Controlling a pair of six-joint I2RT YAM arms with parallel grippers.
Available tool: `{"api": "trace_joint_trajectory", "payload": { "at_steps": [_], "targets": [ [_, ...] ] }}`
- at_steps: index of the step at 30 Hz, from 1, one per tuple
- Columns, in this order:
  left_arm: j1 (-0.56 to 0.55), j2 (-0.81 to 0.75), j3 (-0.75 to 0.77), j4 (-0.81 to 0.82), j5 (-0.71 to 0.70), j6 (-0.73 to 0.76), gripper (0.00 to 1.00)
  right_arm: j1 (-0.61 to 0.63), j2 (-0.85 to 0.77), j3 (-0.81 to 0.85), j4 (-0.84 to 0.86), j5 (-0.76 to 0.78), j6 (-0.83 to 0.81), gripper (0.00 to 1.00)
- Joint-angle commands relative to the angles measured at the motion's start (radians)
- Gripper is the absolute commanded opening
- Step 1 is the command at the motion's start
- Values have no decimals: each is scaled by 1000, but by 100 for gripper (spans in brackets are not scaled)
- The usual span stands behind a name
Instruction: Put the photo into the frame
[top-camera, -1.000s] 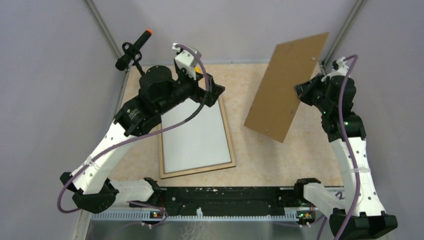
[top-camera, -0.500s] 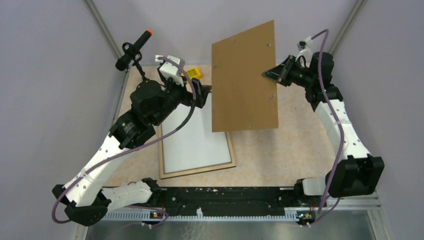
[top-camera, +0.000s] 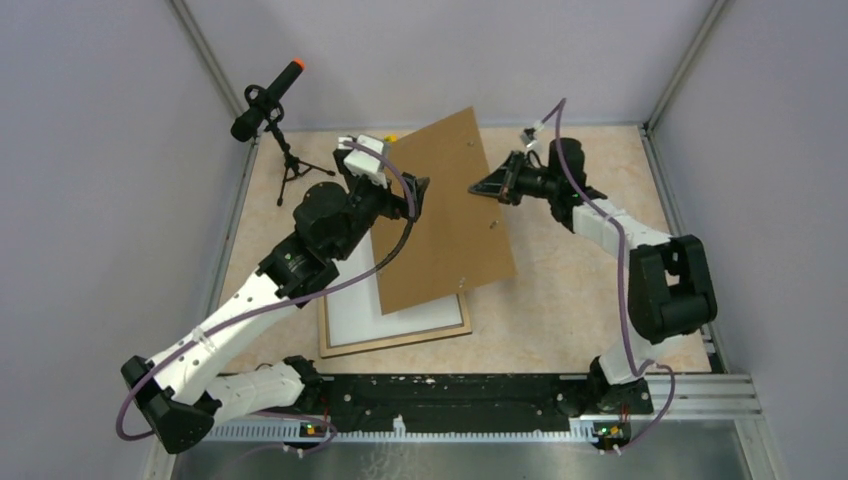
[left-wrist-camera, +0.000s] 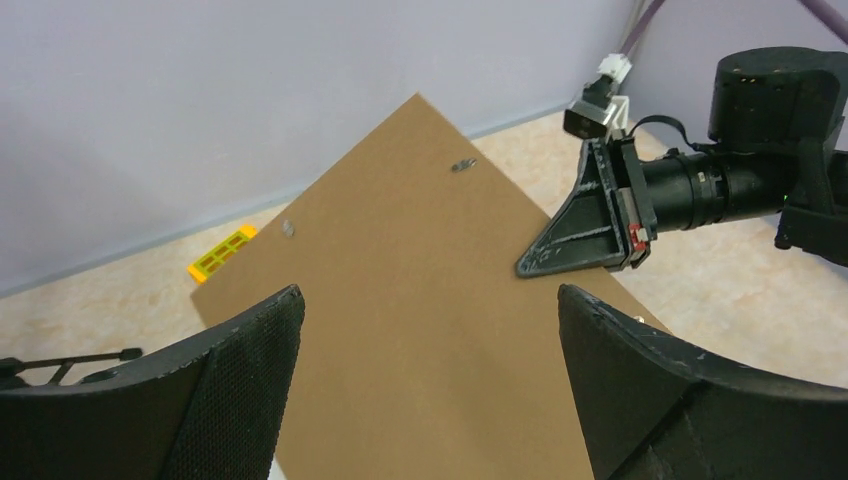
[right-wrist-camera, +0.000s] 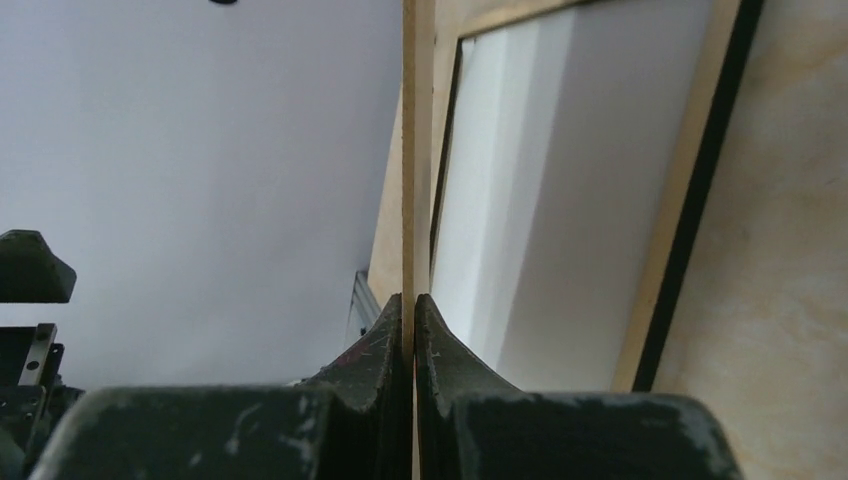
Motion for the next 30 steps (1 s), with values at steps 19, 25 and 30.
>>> {"api": "trace_joint_trajectory", "payload": {
  "at_steps": [19, 25, 30],
  "targets": [
    [4, -151, -212, 245, -167, 195, 99, 238, 276, -76, 515, 113, 285, 0],
    [4, -147, -215, 248, -172, 195, 99, 247, 303, -85, 588, 105, 316, 0],
    [3, -141, -215, 248, -173, 196, 99, 267, 319, -85, 613, 114, 308, 0]
  ]
}}
